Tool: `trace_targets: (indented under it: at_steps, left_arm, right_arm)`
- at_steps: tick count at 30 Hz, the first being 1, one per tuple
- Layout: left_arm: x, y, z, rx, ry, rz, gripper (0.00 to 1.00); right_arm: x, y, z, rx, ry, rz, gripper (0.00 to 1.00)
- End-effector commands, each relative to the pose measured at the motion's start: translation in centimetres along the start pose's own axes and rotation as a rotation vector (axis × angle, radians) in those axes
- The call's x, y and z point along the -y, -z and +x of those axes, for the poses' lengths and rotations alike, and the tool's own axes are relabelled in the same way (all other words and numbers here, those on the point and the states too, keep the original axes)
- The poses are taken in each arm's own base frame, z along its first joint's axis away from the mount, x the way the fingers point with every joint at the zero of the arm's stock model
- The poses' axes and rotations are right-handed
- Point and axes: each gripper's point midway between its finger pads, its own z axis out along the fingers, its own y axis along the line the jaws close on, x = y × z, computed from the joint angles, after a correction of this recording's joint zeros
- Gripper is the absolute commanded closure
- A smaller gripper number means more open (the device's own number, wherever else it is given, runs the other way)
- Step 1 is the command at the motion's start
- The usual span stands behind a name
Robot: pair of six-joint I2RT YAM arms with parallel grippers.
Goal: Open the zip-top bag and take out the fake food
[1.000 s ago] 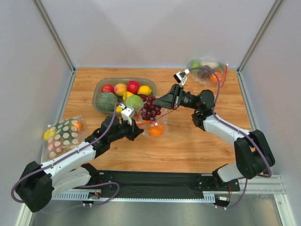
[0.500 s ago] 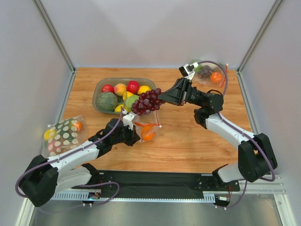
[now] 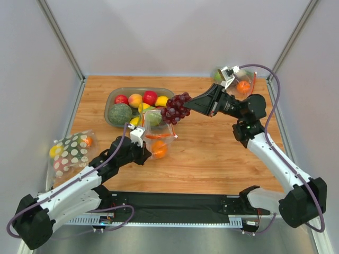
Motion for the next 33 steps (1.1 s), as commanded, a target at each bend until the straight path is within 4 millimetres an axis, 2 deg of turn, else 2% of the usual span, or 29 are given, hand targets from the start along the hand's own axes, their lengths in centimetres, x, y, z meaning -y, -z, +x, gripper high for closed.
trace_targets:
  at_steps: [1, 3, 7, 8, 10, 11, 13, 15, 17, 18, 19, 22, 27, 28, 33]
  left_arm:
    - [-1.5, 1.8, -1.4, 0.064, 0.037, -0.109, 1.00]
    - [-2.0, 2.8, -2.1, 0.117, 0.070, -0.144, 1.00]
    - [-2.8, 4.6, -2.9, 0.188, 0.089, -0.196, 1.00]
    - [-3.0, 4.9, -2.7, 0.183, 0.088, -0.208, 1.00]
    - [-3.2, 5.7, -3.0, 0.205, 0.088, -0.225, 1.00]
    - [-3.4, 5.8, -2.7, 0.195, 0.093, -0.233, 1.00]
    - [-3.4, 6.0, -2.6, 0.205, 0.102, -0.229, 1.00]
    - [-3.3, 6.0, -2.5, 0.205, 0.105, -0.227, 1.00]
    - [-3.3, 6.0, -2.5, 0.203, 0.105, -0.223, 1.00]
    - [-3.2, 6.0, -2.4, 0.201, 0.104, -0.217, 1.00]
    - [-2.9, 5.9, -2.5, 0.201, 0.102, -0.203, 1.00]
    - [-2.3, 5.8, -2.8, 0.206, 0.086, -0.169, 1.00]
    - [-1.3, 5.5, -3.0, 0.211, 0.060, -0.109, 1.00]
    - [-1.2, 5.4, -3.0, 0.210, 0.058, -0.099, 1.00]
    - [-0.6, 5.0, -3.3, 0.204, 0.039, -0.066, 1.00]
  right_arm:
    - [1.1, 0.3, -2.1, 0.024, 0.199, 0.151, 1.00]
    - [2.3, 0.3, -2.7, 0.026, 0.236, 0.213, 1.00]
    - [5.9, -0.2, -3.3, 0.008, 0.250, 0.307, 1.00]
    - [7.7, -0.4, -3.3, -0.004, 0.232, 0.339, 1.00]
    - [9.8, -0.7, -3.5, -0.008, 0.225, 0.378, 1.00]
    - [12.4, -0.9, -2.9, -0.034, 0.209, 0.414, 1.00]
    - [14.4, -1.3, -3.4, -0.031, 0.214, 0.448, 1.00]
    - [17.7, -1.8, -3.1, -0.063, 0.202, 0.482, 1.00]
    - [20.0, -2.0, -3.1, -0.080, 0.201, 0.508, 1.00]
    - [22.3, -2.0, -2.3, -0.103, 0.180, 0.537, 1.00]
    - [23.1, -2.3, -3.1, -0.090, 0.198, 0.558, 1.00]
    - [26.4, -2.3, -3.2, -0.104, 0.208, 0.624, 1.00]
    - [30.3, -2.6, -2.4, -0.147, 0.230, 0.695, 1.00]
    - [31.7, -2.4, -1.2, -0.181, 0.212, 0.725, 1.00]
    - [33.6, -4.1, 0.5, -0.250, 0.244, 0.764, 1.00]
